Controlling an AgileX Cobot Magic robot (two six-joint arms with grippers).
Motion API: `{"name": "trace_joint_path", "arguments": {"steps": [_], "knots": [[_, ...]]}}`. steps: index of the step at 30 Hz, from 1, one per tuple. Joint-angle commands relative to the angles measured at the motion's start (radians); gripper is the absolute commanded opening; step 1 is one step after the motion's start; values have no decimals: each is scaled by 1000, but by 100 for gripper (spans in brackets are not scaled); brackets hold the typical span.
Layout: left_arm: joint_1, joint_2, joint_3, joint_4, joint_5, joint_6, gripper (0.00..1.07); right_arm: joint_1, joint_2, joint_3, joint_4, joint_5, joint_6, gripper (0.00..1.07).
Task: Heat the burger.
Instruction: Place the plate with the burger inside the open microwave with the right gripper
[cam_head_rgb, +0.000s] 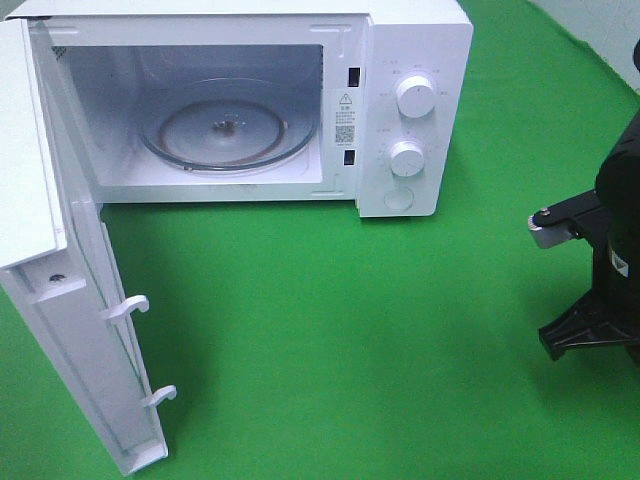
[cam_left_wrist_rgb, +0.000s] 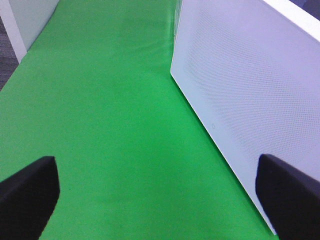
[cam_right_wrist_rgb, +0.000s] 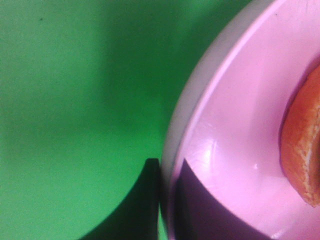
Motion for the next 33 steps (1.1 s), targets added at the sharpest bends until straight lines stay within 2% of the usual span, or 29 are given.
{"name": "trace_joint_path", "arguments": {"steps": [1, 18, 23, 25, 33], "knots": [[3, -5, 3, -2, -7, 2, 100, 24, -30, 16, -41, 47, 19, 0], [3, -5, 3, -2, -7, 2, 100, 218, -131, 144, -53, 49, 53, 0], [3, -5, 3, -2, -7, 2, 100, 249, -145, 156, -57, 51, 54, 0], [3, -5, 3, -2, -7, 2, 100, 298, -169, 162, -59, 57, 63, 0], [3, -5, 3, -2, -7, 2, 100, 386, -200, 163, -68, 106, 64, 0]]}}
